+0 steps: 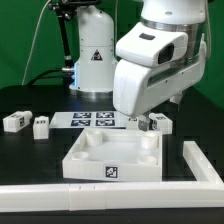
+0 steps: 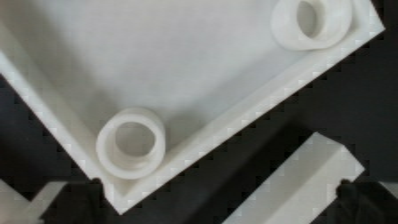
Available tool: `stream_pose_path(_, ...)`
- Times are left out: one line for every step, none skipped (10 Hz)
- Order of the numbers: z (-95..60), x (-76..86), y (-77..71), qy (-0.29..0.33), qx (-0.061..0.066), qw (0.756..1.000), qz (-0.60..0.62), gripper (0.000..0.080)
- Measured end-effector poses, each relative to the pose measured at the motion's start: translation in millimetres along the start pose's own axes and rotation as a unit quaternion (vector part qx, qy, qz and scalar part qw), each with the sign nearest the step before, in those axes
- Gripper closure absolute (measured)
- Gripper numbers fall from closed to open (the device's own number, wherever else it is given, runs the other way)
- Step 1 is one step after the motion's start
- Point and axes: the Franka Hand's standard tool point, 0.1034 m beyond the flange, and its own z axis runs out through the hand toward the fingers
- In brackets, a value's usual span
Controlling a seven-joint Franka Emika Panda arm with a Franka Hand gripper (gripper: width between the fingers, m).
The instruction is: Assemble one leg
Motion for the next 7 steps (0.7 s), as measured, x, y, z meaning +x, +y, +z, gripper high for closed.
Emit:
stream_pose_path(-0.8,0.9,0.7,0.001,0.000,1.000,0.000,0.0150)
stream_pose_path(-0.7,0.9,0.7,0.001,0.000,1.000,0.000,0.0150)
stream_pose_path(-0.7,0.9,0.7,0.001,0.000,1.000,0.000,0.0150)
stream_pose_path(-0.7,0.9,0.8,0.001,0.000,1.000,0.000,0.0150)
stream_pose_path(-0.7,0.9,0.8,0.001,0.000,1.000,0.000,0.0150)
stream_pose_path(0.1,1.1,0.5,0.004,-0.002,1.000,-0.003,0.0150)
stream_pose_path(4.3,-0.4,-2.5,0.009,-0.005,1.000,-0.008,0.0150)
